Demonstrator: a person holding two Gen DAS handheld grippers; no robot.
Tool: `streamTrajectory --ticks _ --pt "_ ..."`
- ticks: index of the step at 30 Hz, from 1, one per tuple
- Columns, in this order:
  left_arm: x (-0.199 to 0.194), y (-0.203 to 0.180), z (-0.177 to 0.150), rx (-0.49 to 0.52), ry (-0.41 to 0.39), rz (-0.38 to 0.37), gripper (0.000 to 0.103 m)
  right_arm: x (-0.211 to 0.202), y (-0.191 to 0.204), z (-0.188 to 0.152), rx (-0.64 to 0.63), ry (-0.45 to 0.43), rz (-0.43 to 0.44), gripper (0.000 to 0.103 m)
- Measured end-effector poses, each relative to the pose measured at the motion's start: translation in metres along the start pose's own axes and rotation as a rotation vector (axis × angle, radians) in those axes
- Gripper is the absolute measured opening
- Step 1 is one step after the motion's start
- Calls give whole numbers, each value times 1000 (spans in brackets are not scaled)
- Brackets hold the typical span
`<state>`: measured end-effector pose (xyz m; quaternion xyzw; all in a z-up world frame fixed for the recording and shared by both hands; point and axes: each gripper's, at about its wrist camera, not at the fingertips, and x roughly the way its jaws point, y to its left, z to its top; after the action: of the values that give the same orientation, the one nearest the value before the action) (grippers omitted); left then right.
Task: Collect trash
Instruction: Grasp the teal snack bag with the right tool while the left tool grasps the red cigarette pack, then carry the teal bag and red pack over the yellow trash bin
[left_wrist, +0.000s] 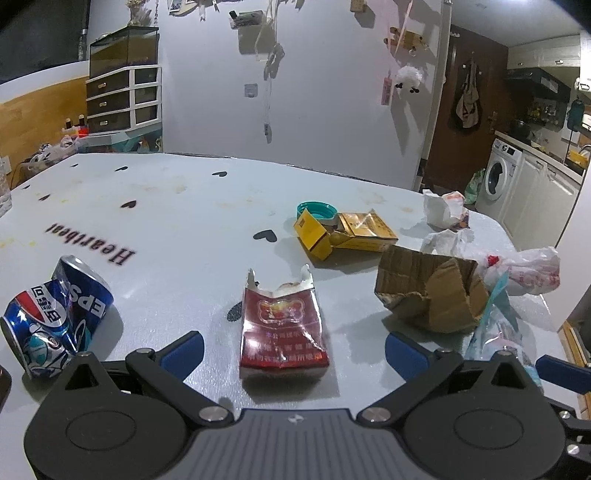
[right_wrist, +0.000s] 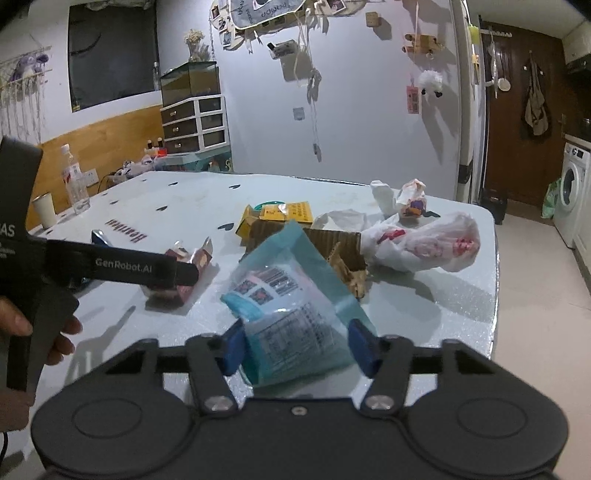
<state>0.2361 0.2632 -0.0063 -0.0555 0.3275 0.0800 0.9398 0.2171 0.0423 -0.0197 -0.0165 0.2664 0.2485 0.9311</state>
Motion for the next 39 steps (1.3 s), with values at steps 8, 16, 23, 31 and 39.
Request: streamTrajectory --ticks 8,16,23,31,39 --pt "16 -6 -2 -5 18 13 85 -1 -7 1 3 15 -5 13" --pt "19 -1 -7 -42 -2 33 55 -8 -14 -1 11 15 3 1" --pt "-1 -6 -11 -28 -35 27 55 -17 -20 -3 20 6 14 0" --pt "-47 -25 -15 8 -95 2 55 -41 -29 -1 35 -36 2 0" --pt "-90 -54 -21 58 -147 -36 55 -73 -44 -1 58 -83 -38 0"
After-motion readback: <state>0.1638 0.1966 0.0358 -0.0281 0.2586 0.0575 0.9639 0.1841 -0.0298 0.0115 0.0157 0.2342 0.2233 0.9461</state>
